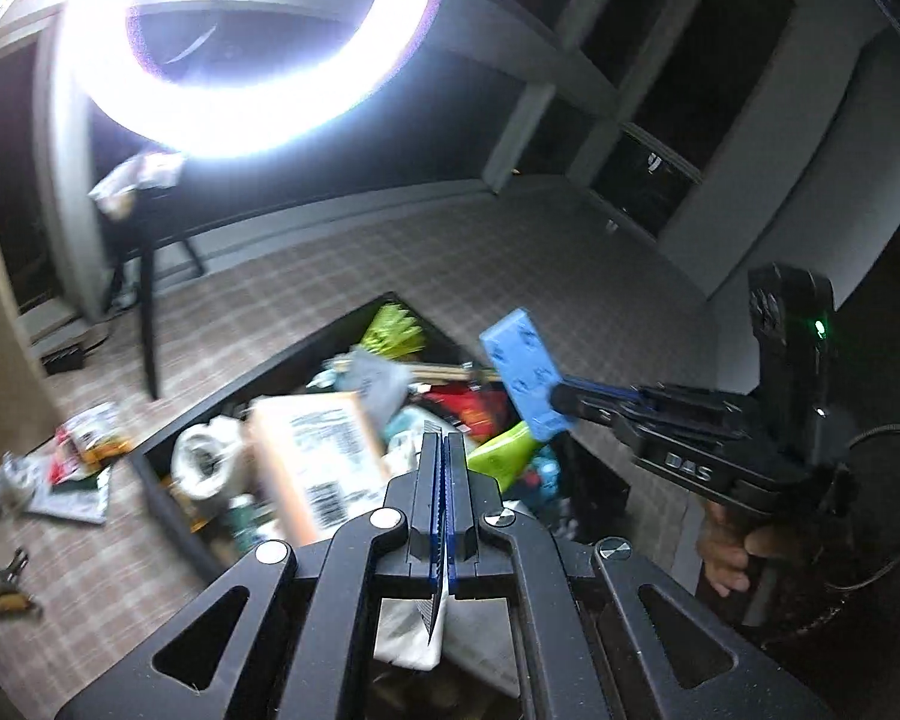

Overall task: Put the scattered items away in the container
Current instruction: 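Carry leaflet and phone stand over black container and open both tools to drop them, then move left tool toward white plastic bag while right tool approaches Coffee-mate sachet, then grasp white plastic bag with left tool while right tool grasps Coffee-mate sachet, then carry bag and sachet over black container and open both tools to drop them, then move left tool toward wooden clothespin while right tool approaches metal clip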

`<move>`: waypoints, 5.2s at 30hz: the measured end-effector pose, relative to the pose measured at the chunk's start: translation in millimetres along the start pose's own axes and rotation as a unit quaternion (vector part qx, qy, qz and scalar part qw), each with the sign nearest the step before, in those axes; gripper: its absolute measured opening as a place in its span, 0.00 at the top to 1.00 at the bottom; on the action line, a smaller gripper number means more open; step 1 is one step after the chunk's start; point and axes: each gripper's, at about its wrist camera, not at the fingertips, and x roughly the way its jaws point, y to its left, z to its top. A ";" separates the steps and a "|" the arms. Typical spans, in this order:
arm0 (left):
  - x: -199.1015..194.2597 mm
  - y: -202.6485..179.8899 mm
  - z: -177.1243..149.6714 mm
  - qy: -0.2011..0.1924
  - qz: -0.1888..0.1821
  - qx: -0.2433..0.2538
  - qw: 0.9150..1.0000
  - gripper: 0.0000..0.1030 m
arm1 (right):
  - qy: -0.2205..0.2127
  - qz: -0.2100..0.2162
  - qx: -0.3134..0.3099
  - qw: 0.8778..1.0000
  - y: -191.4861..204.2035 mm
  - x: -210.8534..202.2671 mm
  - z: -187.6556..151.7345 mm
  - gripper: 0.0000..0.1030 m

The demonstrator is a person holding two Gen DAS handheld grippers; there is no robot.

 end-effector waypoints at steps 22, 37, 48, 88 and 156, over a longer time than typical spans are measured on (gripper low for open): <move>-40.2 89.2 -40.8 -0.020 0.119 -0.079 0.990 0.75 | 0.015 0.050 -0.035 0.998 53.1 27.2 16.6 0.68; -86.6 269.3 -90.1 -0.009 0.229 -0.164 0.960 0.75 | 0.099 0.120 -0.144 0.977 224.7 150.2 32.8 0.68; -40.5 326.9 -88.9 0.016 0.235 -0.169 0.957 0.74 | 0.171 0.061 -0.178 0.967 276.5 249.7 29.4 0.68; -96.8 253.7 -84.6 -0.037 0.201 -0.154 0.967 1.00 | 0.091 0.171 -0.035 0.980 197.3 136.3 62.8 0.95; -93.0 320.5 -159.4 0.047 0.222 -0.094 0.969 0.69 | 0.231 0.214 -0.256 0.914 347.6 216.2 -56.5 0.64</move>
